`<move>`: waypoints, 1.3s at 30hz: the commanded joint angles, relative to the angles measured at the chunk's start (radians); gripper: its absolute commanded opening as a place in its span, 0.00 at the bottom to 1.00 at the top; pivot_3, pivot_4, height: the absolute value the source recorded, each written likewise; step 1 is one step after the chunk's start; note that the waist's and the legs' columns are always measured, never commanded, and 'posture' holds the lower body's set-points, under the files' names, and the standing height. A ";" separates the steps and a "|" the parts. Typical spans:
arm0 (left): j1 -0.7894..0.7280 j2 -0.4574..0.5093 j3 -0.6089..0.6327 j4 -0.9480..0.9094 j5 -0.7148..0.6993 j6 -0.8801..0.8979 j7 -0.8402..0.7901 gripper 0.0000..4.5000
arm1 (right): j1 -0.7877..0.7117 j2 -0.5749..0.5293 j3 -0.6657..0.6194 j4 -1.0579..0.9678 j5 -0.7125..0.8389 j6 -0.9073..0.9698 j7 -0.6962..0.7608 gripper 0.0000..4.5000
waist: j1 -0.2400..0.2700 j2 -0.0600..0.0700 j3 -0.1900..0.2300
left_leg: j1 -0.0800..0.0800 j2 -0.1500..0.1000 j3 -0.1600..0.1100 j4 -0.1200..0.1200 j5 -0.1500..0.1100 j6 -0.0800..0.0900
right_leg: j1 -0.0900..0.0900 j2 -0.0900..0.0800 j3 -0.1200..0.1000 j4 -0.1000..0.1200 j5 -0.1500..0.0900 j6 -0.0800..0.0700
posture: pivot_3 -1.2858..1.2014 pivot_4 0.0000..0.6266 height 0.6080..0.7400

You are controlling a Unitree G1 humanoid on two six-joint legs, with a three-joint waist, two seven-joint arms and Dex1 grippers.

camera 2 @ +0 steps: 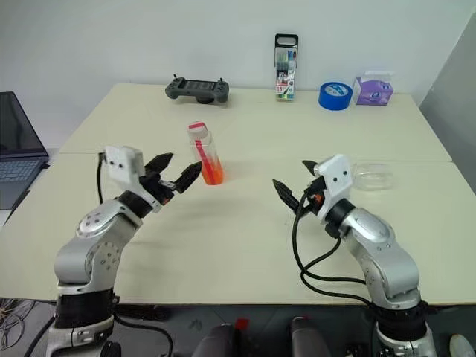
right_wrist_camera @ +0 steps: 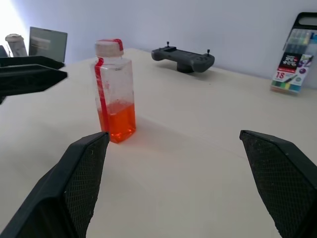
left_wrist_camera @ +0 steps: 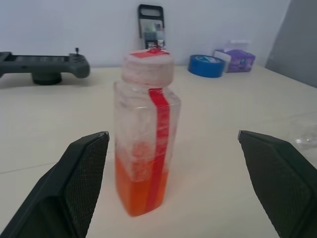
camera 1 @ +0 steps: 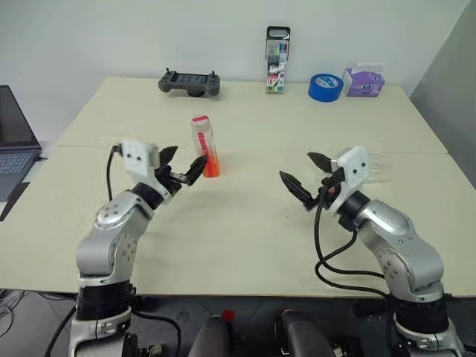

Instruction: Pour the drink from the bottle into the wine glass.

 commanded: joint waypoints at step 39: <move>-0.356 -0.192 -0.053 0.589 0.265 -0.490 0.152 0.99 | -0.075 0.025 0.076 0.056 0.007 -0.009 0.102 1.00 | 0.001 0.000 0.000 | -0.002 -0.002 -0.006 0.002 0.000 0.000 | 0.000 -0.005 -0.004 0.002 0.003 -0.004 | 0.52 0.24 1.00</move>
